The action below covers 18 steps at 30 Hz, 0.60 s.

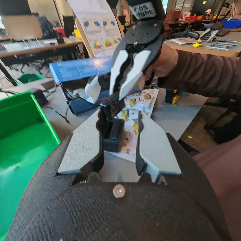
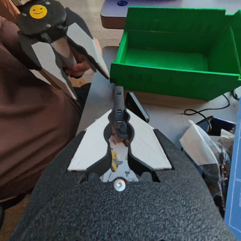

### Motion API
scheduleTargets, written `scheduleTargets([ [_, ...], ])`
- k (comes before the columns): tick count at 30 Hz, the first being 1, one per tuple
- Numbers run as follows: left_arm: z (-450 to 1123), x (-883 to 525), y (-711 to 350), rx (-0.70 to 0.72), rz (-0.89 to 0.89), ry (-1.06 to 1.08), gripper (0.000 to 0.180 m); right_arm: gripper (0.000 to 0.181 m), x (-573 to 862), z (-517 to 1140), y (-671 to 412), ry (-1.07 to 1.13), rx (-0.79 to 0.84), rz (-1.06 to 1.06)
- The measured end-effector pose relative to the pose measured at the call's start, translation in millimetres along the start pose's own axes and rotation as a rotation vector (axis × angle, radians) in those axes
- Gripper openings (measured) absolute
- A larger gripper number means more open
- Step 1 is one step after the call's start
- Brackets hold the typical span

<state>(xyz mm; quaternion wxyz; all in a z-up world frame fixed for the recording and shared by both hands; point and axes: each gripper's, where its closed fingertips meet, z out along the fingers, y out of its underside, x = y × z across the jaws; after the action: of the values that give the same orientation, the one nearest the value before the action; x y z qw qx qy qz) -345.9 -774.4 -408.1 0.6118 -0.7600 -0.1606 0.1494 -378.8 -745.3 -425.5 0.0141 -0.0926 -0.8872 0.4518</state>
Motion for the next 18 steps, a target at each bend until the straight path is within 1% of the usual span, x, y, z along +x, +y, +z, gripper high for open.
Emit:
scheduleTargets([
  [2, -1, 11, 19, -0.035, -0.014, 0.006, 0.054, 0.013, 0, 7, 1, -0.014, -0.011, -0.079],
  [4, -1, 7, 39, -0.086, 0.01, -0.045, 0.056, 0.013, -4, 13, -2, -0.069, -0.001, -0.135],
  [6, 0, 3, 51, -0.124, -0.004, -0.065, 0.058, 0.013, -3, 19, 2, -0.094, -0.029, -0.19],
  [9, 1, 5, 55, -0.112, -0.053, -0.047, 0.057, 0.013, 7, 26, 11, -0.091, -0.081, -0.238],
  [13, 4, 4, 61, -0.131, -0.028, -0.053, 0.057, 0.013, 5, 33, 18, -0.13, -0.116, -0.278],
  [15, 6, 3, 62, -0.136, -0.016, -0.054, 0.058, 0.013, 7, 37, 23, -0.116, -0.141, -0.304],
  [18, 9, 4, 63, -0.136, -0.03, -0.037, 0.058, 0.013, 9, 40, 24, -0.118, -0.131, -0.314],
])
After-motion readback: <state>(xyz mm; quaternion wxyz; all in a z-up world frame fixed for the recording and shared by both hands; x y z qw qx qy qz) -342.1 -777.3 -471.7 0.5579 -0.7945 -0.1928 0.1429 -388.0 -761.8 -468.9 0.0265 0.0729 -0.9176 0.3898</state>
